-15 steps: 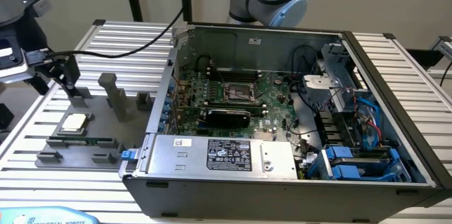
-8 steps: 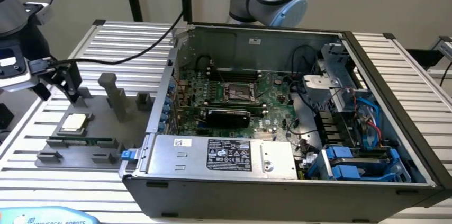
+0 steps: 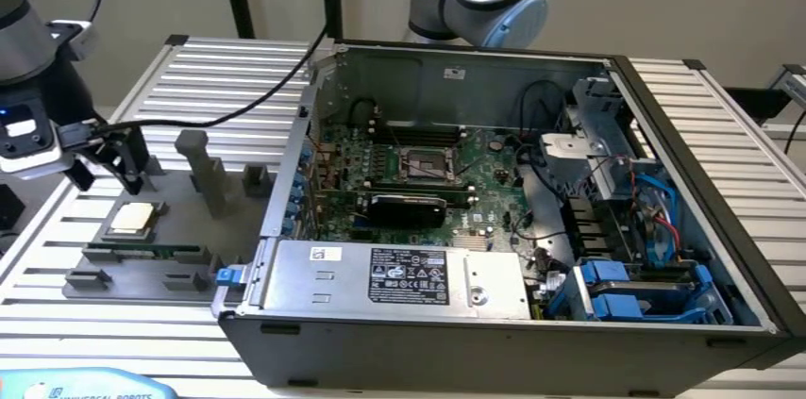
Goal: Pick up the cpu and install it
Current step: 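Pick up the cpu and move it towards the insertion slot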
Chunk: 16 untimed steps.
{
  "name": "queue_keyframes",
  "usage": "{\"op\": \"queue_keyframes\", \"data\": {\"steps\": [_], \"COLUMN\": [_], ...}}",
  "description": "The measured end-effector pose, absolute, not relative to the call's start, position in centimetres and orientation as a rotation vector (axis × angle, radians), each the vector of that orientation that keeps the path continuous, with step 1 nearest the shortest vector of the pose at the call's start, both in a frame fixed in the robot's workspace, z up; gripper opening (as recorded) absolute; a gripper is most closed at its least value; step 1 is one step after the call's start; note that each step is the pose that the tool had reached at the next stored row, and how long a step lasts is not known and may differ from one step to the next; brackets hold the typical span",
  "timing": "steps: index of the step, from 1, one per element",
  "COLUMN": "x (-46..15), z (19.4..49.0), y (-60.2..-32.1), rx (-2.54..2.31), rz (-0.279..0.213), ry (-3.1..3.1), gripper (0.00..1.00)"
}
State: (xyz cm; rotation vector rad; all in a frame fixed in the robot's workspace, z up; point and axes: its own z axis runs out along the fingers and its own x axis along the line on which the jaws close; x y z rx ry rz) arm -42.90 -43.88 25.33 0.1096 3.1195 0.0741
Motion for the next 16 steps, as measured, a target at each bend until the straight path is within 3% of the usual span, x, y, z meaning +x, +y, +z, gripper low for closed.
{"op": "queue_keyframes", "data": {"steps": [16], "x": [-42.7], "z": [22.4], "y": [-44.1], "rx": [0.110], "rz": [0.074], "ry": [3.119], "gripper": [0.65]}}
